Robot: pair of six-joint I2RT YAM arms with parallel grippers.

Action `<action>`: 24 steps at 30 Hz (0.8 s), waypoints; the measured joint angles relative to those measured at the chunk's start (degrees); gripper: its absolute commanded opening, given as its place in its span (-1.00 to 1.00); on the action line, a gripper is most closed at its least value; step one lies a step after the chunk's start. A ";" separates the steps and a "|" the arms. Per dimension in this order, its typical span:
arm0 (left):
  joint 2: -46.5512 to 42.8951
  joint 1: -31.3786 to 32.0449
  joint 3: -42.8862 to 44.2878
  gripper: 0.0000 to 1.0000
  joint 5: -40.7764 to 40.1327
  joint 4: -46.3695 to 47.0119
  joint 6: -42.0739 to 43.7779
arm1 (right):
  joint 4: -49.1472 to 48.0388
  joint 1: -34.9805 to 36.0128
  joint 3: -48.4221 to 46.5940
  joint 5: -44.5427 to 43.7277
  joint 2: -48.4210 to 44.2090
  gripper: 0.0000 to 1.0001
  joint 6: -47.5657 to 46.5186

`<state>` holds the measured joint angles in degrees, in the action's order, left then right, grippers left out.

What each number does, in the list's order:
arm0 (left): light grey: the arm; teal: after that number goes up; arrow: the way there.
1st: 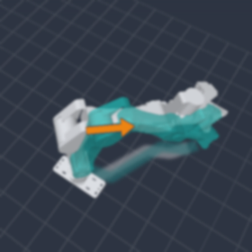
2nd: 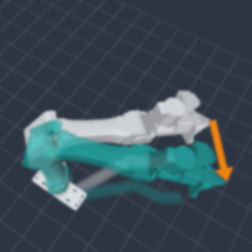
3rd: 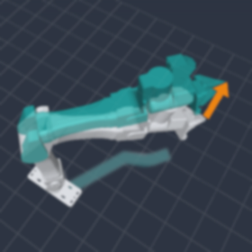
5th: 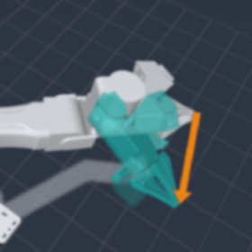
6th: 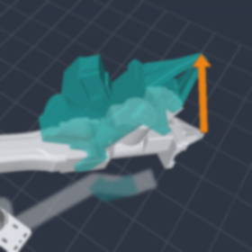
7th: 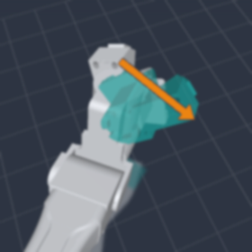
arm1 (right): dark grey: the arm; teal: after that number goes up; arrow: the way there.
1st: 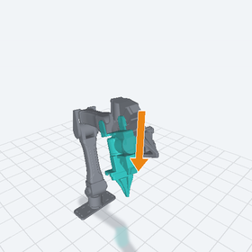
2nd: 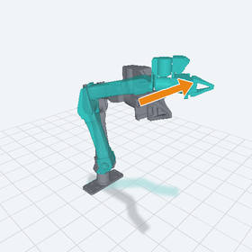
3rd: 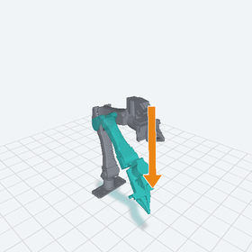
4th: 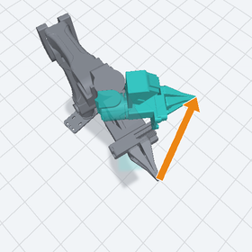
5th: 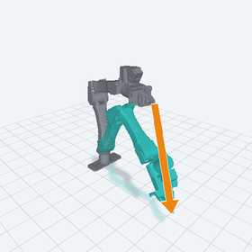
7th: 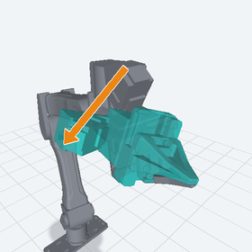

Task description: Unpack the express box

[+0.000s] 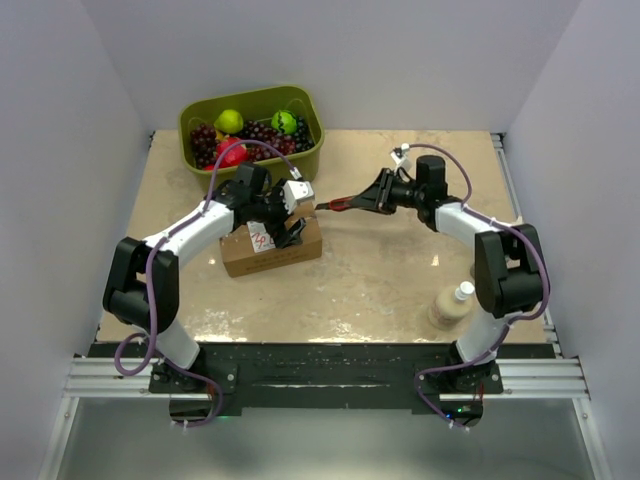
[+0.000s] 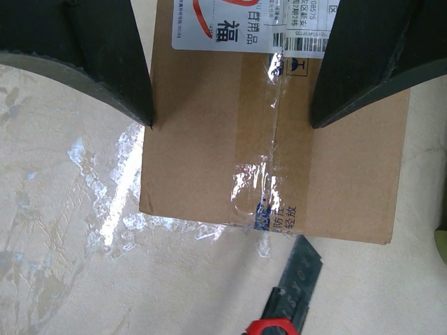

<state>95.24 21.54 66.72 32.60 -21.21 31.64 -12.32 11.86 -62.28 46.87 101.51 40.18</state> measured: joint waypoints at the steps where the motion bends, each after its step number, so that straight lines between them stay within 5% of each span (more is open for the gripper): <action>1: 0.00 0.00 0.00 0.94 -0.02 0.04 -0.04 | 0.48 0.00 0.39 0.17 -0.48 -1.00 -0.35; 24: 0.33 -0.02 -0.13 0.94 -0.92 1.55 -1.07 | 8.48 -0.24 8.24 2.60 -10.73 -1.00 -6.97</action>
<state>95.57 21.52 66.59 31.68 -19.66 30.57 -3.84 11.62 -54.04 49.47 90.78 33.21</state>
